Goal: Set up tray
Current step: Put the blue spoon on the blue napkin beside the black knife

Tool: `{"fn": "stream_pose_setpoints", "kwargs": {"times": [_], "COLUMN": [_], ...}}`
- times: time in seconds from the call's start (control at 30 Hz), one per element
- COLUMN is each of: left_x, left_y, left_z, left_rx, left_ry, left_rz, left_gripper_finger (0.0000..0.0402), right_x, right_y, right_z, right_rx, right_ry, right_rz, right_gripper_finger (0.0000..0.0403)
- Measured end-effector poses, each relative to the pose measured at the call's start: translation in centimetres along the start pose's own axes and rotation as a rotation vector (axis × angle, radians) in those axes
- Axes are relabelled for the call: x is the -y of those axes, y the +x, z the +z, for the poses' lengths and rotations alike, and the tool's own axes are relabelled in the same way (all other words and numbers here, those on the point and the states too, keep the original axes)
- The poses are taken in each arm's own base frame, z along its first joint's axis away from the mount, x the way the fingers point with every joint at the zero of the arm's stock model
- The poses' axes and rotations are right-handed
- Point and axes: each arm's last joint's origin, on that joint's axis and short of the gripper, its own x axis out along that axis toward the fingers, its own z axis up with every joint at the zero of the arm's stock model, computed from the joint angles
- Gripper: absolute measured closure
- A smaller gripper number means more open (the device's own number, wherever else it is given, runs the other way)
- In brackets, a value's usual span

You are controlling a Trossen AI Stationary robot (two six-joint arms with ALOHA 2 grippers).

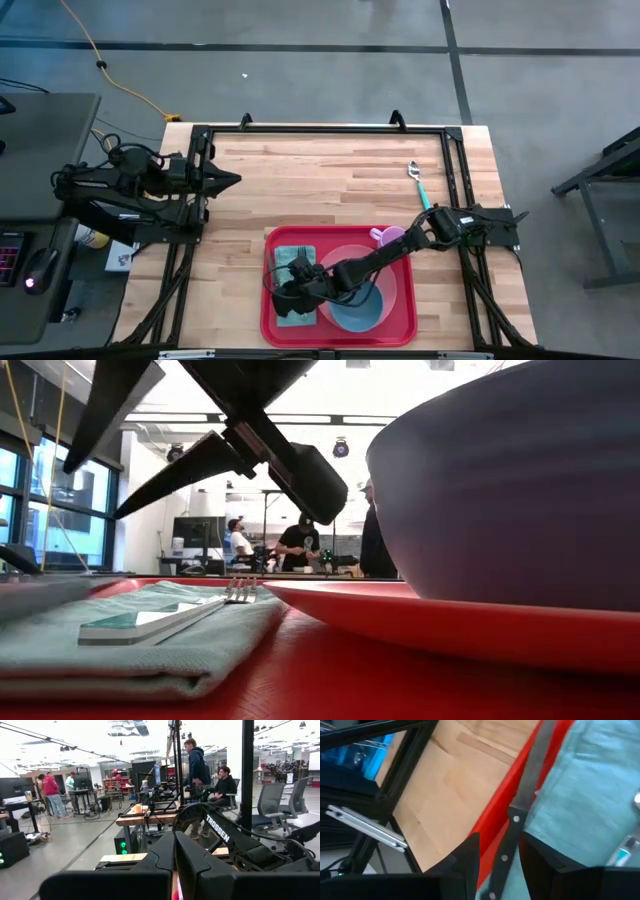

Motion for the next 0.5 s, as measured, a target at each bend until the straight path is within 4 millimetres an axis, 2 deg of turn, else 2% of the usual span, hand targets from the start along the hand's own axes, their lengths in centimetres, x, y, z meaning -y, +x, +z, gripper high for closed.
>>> {"fn": "stream_pose_setpoints", "kwargs": {"times": [0.27,0.5], "left_x": [0.1,0.3], "left_y": [0.0,0.0], "left_z": [-0.1,-0.8], "left_rx": [-0.010,-0.075], "left_ry": [0.002,0.011], "left_rz": [-0.038,-0.072], "left_gripper_finger": [0.0355,0.0355], "right_x": [-0.6,-1.6], "right_y": [0.3,0.6], "right_z": [0.9,3.2], "right_rx": [-0.014,-0.002], "right_ry": [-0.084,-0.243], "right_rz": [0.084,0.224], "right_gripper_finger": [0.0281,0.0280]}}
